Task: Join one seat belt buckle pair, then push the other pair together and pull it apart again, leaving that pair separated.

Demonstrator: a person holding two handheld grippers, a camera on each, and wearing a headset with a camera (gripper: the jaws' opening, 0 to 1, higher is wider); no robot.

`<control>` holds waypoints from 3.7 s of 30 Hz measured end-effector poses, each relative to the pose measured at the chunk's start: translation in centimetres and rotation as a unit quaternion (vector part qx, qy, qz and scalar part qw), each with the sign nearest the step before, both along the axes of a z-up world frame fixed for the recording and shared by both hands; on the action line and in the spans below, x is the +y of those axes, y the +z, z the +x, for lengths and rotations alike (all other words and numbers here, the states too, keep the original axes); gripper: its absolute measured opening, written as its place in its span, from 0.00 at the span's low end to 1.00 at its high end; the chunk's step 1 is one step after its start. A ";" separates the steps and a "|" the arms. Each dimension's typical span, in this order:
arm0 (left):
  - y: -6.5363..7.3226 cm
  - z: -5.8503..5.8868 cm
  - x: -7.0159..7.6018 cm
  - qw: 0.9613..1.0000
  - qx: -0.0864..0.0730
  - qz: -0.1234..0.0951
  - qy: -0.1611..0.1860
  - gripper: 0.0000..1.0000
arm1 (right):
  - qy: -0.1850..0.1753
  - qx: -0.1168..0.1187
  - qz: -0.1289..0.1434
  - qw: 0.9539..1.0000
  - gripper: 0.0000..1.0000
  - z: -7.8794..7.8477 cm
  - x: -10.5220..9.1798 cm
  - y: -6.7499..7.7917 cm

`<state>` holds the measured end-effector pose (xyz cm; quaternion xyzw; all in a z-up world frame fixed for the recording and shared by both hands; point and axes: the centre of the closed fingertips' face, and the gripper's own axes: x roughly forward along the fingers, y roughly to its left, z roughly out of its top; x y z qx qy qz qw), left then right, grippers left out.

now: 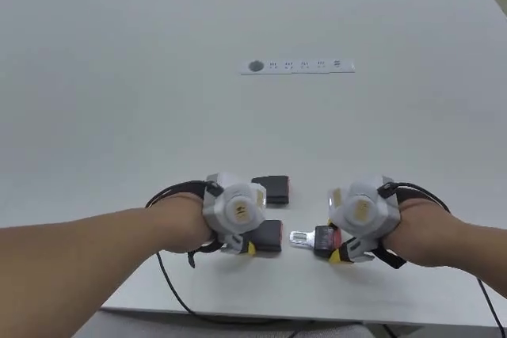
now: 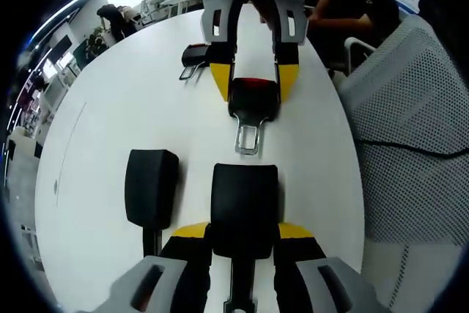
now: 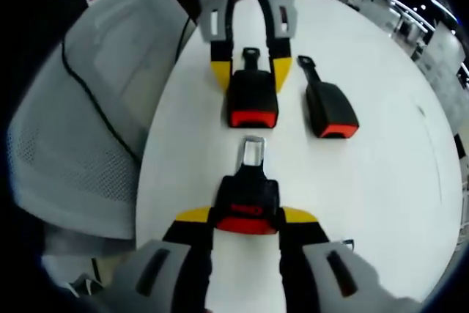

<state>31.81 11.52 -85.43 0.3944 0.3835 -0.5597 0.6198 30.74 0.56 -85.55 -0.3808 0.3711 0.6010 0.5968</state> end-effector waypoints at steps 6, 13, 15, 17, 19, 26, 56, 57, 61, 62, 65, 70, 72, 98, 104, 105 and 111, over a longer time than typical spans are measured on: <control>0.0 0.0 0.0 1.000 -0.001 -0.001 -0.001 0.32 | -0.001 0.007 0.004 1.000 0.34 0.1 1.1 -0.1; 0.0 0.0 -0.1 1.000 0.000 -0.003 0.001 0.32 | 0.003 0.004 0.002 1.000 0.34 0.3 1.3 -0.1; -0.1 0.0 -0.1 1.000 0.000 -0.003 0.002 0.32 | 0.006 0.000 0.002 1.000 0.34 0.3 1.4 0.0; -0.1 0.0 -0.1 1.000 0.001 -0.003 0.001 0.32 | 0.010 0.001 0.004 1.000 0.34 0.1 1.8 0.0; -0.1 0.0 -0.1 1.000 0.001 -0.003 0.000 0.32 | 0.014 -0.001 0.004 1.000 0.34 -0.1 2.1 0.0; -0.1 0.0 -0.1 1.000 0.002 -0.008 -0.001 0.33 | 0.014 0.001 0.003 1.000 0.34 0.3 2.5 -0.2; -0.3 -0.1 -0.1 1.000 0.021 -0.006 -0.021 0.31 | 0.033 0.011 -0.015 0.999 0.31 0.8 4.3 -0.3; -0.3 -0.1 -0.1 1.000 0.021 -0.006 -0.021 0.31 | 0.030 0.011 -0.014 0.999 0.31 0.8 4.4 -0.2; -0.2 -0.2 -0.2 1.000 0.021 -0.004 -0.023 0.31 | 0.018 0.013 -0.014 1.000 0.31 0.7 4.9 -0.3; -0.3 -0.2 -0.2 1.000 0.021 -0.005 -0.023 0.31 | 0.018 0.013 -0.013 1.000 0.31 0.7 4.9 -0.4; -0.2 -0.3 -0.3 1.000 0.020 -0.005 -0.021 0.31 | 0.017 0.015 -0.009 1.000 0.31 0.7 4.8 -0.3; -0.2 -0.3 -0.2 1.000 0.021 -0.003 -0.019 0.31 | 0.017 0.008 -0.014 1.000 0.31 0.7 4.8 -0.4; -0.1 -0.3 0.0 1.000 0.023 -0.010 -0.016 0.31 | 0.022 0.004 -0.015 1.000 0.31 0.7 4.7 -0.3; -0.6 0.4 0.2 0.999 0.030 -0.027 0.007 0.32 | 0.012 0.003 0.012 1.000 0.33 0.7 4.4 -0.1; -0.5 0.2 0.2 0.999 0.030 -0.011 0.002 0.33 | 0.009 0.002 0.019 1.000 0.34 0.6 4.5 0.0; -0.5 0.2 0.2 1.000 0.029 -0.011 0.001 0.33 | 0.008 0.002 0.020 1.000 0.34 0.6 4.5 0.0; -0.3 0.1 0.2 0.999 0.028 -0.010 0.010 0.33 | -0.021 0.018 0.018 0.999 0.35 0.7 4.5 -0.1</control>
